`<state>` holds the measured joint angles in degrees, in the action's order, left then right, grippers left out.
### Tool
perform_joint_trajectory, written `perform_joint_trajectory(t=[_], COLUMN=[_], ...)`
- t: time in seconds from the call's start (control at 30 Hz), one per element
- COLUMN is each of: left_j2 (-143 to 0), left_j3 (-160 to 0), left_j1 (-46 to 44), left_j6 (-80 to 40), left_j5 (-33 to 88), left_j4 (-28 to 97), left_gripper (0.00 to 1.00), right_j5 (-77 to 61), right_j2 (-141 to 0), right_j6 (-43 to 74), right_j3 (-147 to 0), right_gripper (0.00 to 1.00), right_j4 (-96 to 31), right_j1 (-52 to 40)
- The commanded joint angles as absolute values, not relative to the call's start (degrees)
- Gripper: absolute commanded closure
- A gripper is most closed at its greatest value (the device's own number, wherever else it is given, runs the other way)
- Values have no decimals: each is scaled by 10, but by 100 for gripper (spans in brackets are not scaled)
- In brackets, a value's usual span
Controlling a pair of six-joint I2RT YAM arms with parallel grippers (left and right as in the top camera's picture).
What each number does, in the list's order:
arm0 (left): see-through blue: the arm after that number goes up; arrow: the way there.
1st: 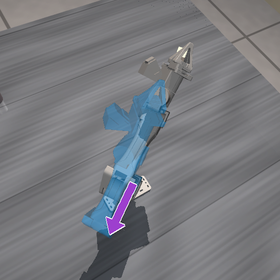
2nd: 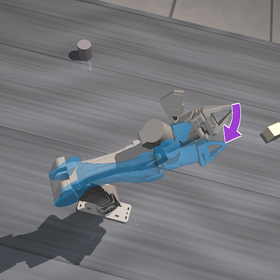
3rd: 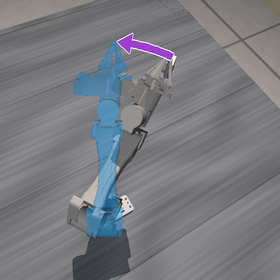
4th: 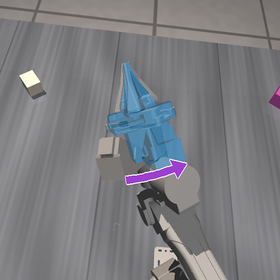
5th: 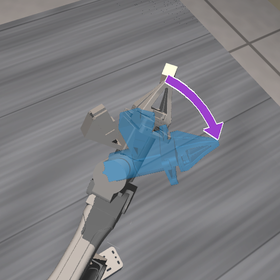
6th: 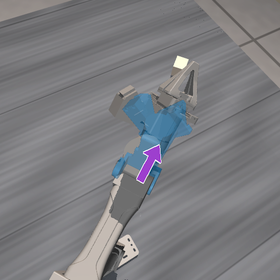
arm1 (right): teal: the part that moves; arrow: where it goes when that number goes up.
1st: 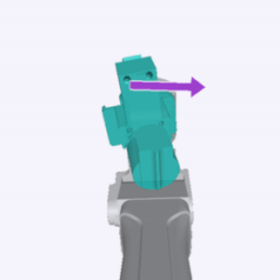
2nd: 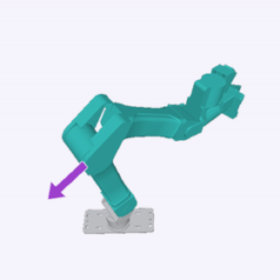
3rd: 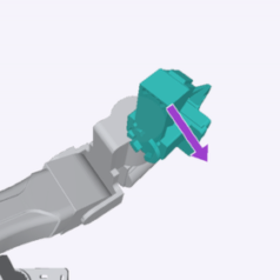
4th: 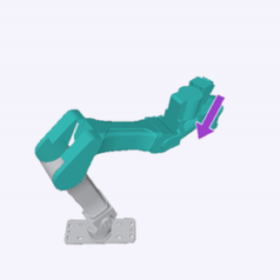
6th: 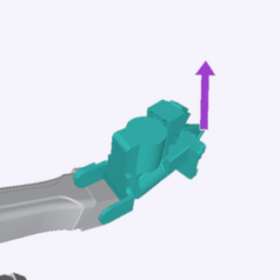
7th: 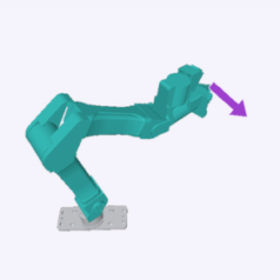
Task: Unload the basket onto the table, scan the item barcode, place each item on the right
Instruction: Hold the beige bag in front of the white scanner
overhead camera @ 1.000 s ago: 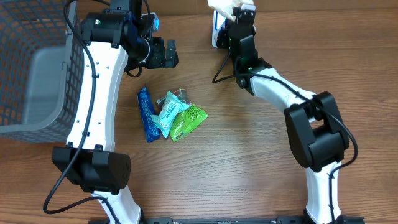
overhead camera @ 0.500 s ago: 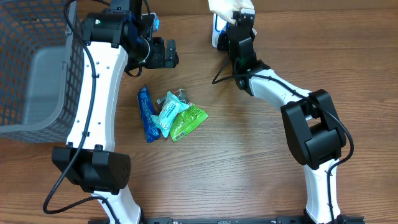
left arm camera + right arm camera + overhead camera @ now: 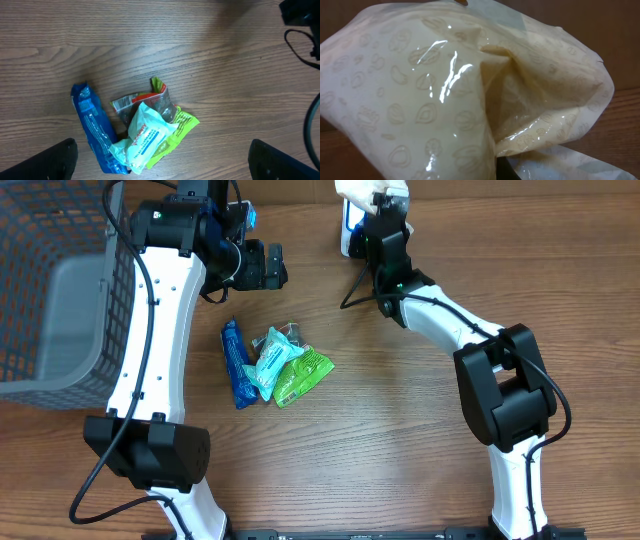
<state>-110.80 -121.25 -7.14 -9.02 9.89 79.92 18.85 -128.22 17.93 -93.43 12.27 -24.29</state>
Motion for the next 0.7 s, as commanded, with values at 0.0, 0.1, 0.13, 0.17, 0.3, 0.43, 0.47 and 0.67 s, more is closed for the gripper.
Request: perform_joint_trajectory(t=[0.0,0.1,0.13,0.17,0.3,0.43,0.47,0.67], left_j2=[-1114,-1114,-1114,-1114,-1114,-1114,-1114,-1114], left_j3=[-1211,-1211,-1211,-1211,-1211,-1211,-1211,-1211], left_j1=[-72,-72,-72,-72,-72,-72,-72,-72], left_j6=[-90,-90,-90,-90,-90,-90,-90,-90], left_j5=[103,103,103,103,103,101,101,101], left_j4=[799,799,799,799,799,799,799,799], left_gripper=[0,0,0,0,0,0,0,0], right_j5=[197,197,197,197,197,197,197,173], right_j2=[-1280,-1280,-1280,-1280,-1280,-1261,-1252,-1171], right_j6=[175,175,174,173,171,171,171,171], right_j3=[-963,-971,-972,-972,-972,-973,-973,-973], right_gripper=[96,96,96,96,96,96,96,96], right_j4=[120,114,114,114,108,83,76,20], right_j1=[-238,-238,-238,-238,-238,-238,-239,-239])
